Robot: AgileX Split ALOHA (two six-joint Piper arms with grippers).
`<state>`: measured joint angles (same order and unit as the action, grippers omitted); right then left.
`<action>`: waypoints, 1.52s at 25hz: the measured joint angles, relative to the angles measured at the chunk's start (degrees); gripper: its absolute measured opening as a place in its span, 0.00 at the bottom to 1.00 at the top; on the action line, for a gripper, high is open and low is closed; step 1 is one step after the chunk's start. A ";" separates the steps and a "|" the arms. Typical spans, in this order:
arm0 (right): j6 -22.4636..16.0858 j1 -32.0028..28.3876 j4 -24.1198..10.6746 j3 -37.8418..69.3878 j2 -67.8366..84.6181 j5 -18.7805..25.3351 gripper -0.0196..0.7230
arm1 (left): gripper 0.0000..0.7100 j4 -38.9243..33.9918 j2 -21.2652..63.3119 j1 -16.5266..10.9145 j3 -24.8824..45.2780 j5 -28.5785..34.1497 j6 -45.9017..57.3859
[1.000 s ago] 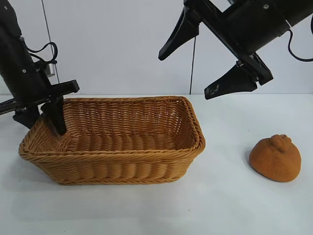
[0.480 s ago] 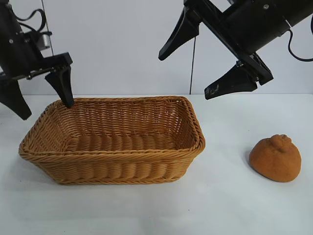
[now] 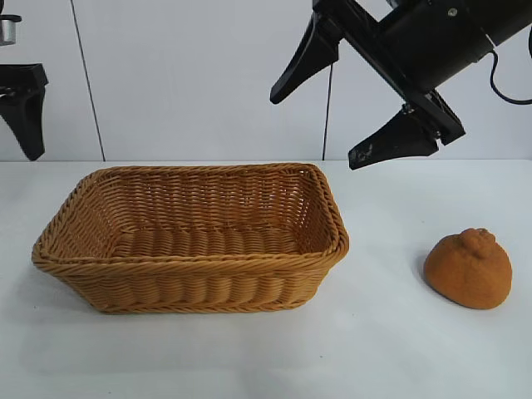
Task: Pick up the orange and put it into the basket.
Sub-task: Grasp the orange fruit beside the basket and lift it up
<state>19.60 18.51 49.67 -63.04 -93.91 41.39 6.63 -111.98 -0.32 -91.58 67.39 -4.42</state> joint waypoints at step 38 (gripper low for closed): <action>0.00 0.00 -0.48 0.00 0.00 0.12 0.96 | 0.91 -3.66 93.88 0.07 62.66 -5.78 1.79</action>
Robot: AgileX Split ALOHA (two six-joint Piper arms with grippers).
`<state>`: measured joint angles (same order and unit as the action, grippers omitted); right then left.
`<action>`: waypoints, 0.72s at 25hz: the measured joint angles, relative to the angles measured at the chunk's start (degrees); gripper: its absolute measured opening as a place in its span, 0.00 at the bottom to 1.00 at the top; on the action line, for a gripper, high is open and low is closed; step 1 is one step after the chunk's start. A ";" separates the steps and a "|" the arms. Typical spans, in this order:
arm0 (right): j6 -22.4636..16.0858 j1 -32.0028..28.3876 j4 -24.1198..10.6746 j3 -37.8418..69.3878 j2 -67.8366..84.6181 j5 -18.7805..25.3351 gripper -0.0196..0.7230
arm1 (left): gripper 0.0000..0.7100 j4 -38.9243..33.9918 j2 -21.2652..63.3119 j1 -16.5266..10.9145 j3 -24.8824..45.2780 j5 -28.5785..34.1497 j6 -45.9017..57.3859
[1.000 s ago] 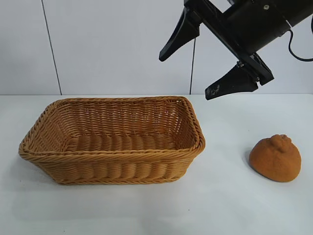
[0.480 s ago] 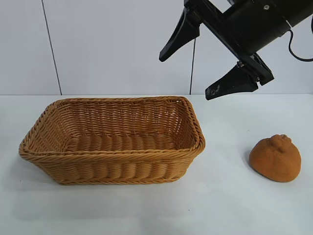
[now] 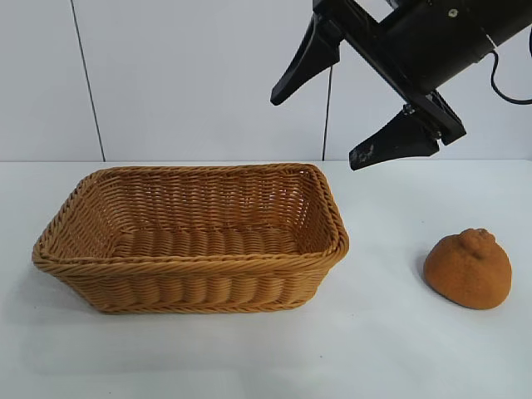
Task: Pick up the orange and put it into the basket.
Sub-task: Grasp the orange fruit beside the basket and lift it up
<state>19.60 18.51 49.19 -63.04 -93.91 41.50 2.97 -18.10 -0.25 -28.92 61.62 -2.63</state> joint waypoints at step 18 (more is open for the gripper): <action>-19.60 -0.70 -33.39 -12.44 -0.04 12.60 0.96 | 0.91 -0.05 18.37 0.00 0.12 -0.51 0.80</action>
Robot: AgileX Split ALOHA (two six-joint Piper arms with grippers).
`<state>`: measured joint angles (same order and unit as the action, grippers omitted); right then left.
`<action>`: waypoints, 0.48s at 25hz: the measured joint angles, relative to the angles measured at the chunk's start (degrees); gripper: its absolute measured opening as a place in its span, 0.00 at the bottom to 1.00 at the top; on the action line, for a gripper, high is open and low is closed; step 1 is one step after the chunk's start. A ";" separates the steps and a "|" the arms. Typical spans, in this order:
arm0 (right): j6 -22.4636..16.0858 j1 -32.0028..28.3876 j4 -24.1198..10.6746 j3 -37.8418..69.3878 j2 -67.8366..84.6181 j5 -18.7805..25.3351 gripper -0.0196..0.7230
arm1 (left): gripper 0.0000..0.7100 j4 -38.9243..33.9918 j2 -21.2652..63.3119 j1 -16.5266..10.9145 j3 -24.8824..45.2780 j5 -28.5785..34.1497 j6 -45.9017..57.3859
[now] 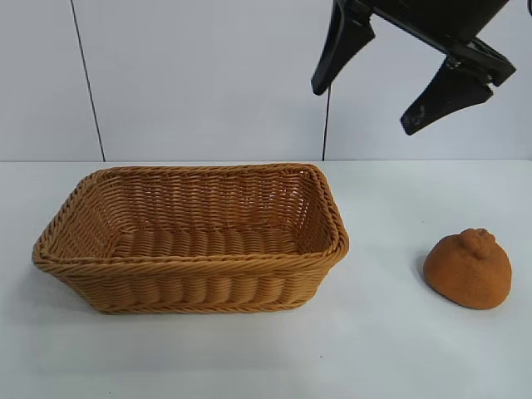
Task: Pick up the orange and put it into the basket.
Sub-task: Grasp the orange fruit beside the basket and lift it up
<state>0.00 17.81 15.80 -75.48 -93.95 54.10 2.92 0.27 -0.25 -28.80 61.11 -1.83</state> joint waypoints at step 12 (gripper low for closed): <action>-1.89 -12.12 -5.88 0.00 -0.08 4.75 0.96 | 0.91 0.00 0.00 0.00 0.00 0.00 0.07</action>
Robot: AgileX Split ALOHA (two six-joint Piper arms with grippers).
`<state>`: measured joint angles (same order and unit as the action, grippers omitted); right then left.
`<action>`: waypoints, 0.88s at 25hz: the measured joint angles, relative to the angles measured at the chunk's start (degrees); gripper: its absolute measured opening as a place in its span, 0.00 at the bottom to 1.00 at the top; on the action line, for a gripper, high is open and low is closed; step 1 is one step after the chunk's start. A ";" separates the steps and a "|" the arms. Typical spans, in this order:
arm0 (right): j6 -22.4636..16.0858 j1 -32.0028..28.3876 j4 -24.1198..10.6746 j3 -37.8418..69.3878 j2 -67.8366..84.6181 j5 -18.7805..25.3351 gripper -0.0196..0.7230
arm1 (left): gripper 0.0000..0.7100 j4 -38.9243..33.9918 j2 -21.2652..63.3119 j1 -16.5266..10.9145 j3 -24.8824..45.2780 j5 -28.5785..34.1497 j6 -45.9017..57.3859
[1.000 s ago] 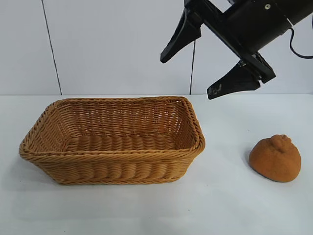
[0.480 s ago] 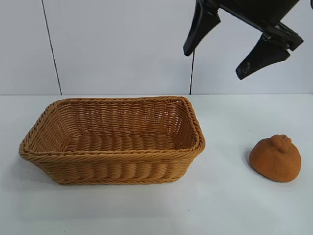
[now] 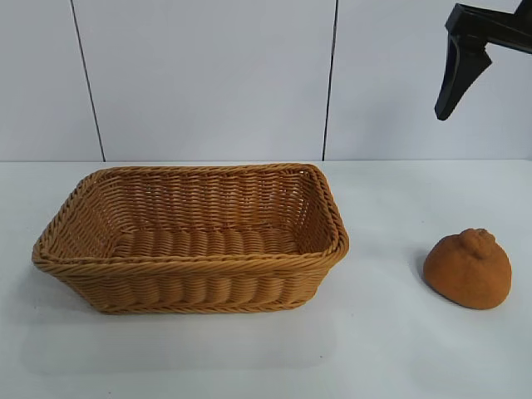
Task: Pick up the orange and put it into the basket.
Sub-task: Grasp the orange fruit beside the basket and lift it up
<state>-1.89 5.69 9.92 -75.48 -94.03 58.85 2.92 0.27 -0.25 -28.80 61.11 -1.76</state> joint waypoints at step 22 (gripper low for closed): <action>0.02 0.00 -4.48 0.00 -27.91 -2.56 0.95 | 0.91 -0.06 0.00 0.00 0.00 0.00 0.02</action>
<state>-1.87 5.69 5.45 -75.48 -121.94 56.29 2.86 0.27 -0.25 -28.80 61.11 -1.74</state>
